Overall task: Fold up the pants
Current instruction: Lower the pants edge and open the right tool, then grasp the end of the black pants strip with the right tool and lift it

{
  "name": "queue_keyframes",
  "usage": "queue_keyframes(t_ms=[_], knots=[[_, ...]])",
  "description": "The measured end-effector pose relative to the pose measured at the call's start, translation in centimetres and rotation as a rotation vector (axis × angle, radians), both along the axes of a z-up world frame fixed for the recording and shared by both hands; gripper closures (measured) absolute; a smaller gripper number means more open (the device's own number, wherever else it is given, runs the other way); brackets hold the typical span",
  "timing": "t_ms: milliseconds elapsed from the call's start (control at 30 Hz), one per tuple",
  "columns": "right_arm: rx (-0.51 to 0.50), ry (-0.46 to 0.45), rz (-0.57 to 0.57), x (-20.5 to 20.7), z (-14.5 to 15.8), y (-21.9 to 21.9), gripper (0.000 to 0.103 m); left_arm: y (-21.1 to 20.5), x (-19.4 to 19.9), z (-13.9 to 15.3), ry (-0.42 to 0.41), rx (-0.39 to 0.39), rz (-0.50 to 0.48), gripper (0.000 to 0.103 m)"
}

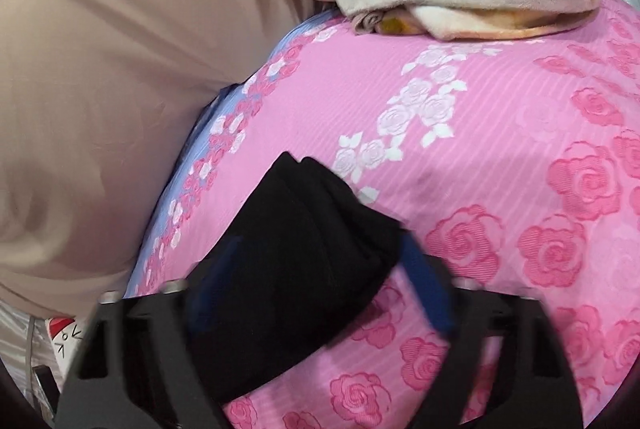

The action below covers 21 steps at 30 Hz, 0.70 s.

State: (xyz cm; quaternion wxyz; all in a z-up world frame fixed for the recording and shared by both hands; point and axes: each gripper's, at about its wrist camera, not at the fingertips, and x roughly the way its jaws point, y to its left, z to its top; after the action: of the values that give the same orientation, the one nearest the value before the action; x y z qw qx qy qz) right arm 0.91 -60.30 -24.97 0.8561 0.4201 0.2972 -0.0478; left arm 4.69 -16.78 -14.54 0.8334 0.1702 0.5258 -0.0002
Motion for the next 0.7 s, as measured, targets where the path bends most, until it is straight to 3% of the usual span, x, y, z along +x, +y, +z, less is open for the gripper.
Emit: queue_keyframes(t_ms=[33, 67, 167, 333, 433, 533, 700], knots=[[0.036, 0.011, 0.027, 0.5, -0.6, 0.1, 0.082, 0.2, -0.1, 0.0, 0.0, -0.001, 0.005, 0.005], [0.043, 0.016, 0.038, 0.7, -0.9, 0.2, 0.085, 0.6, -0.2, 0.0, 0.004, -0.003, 0.013, 0.005], [0.028, 0.015, 0.04, 0.6, 0.1, 0.8, 0.086, 1.7, -0.6, 0.3, 0.006, 0.003, 0.036, 0.005], [-0.063, -0.034, 0.118, 1.8, 6.2, 3.9, 0.086, 5.6, -1.6, 1.3, 0.003, -0.018, 0.112, 0.005], [-0.125, -0.088, 0.272, 4.4, 11.3, 9.6, 0.086, 9.1, -2.4, 1.9, -0.004, -0.033, 0.175, 0.005], [-0.182, -0.122, 0.442, 7.2, 14.7, 17.2, 0.086, 13.6, -3.0, 2.5, -0.012, -0.059, 0.253, 0.005], [-0.256, -0.131, 0.728, 10.7, 15.3, 32.7, 0.086, 21.7, -4.4, 3.4, -0.035, -0.081, 0.374, 0.005]])
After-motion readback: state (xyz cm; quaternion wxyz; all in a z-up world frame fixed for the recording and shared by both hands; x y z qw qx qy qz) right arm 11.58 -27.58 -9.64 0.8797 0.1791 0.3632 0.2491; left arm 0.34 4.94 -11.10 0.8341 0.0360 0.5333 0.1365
